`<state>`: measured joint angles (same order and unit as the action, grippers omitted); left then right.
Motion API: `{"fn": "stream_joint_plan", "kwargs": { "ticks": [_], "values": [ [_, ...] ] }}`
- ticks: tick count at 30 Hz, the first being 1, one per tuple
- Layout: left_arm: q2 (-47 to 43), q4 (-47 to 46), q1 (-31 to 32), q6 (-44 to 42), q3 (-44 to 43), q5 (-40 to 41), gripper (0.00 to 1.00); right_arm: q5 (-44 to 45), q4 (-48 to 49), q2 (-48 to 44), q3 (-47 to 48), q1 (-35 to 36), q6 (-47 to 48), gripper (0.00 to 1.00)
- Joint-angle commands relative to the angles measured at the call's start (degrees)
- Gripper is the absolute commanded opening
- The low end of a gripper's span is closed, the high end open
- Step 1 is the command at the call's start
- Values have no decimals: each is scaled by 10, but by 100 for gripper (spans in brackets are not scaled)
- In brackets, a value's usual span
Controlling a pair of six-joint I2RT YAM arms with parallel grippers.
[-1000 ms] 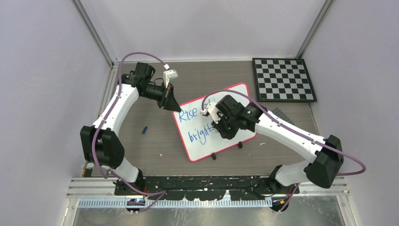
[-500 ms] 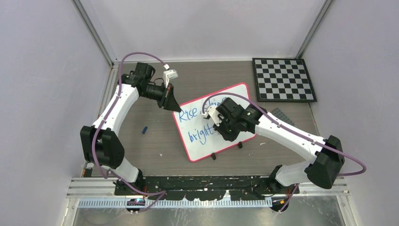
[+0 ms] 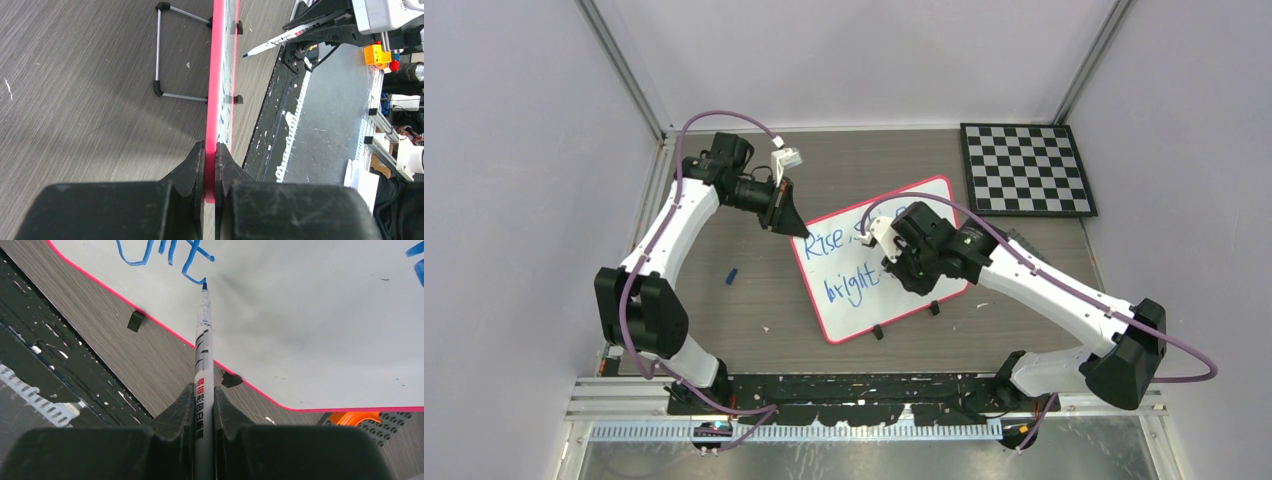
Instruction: Write a sentence on the whiteboard
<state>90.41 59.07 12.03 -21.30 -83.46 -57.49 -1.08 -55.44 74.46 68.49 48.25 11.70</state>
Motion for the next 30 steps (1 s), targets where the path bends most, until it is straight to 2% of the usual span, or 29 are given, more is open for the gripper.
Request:
{"fn": "stream_joint_plan", "kwargs": {
  "ticks": [1,20,27,30],
  "values": [
    [4,-17,7,-5,1,41,0,9,-10,-16,22,-1,11,0],
    [4,-19,8,-7,9,49,0,64,21,27,-20,-2,10,0],
    [4,-20,8,-6,8,51,0,20,-8,4,19,-2,8,0],
    [5,-21,7,-2,6,51,4,-18,-13,-17,41,-2,8,0]
  ]
}}
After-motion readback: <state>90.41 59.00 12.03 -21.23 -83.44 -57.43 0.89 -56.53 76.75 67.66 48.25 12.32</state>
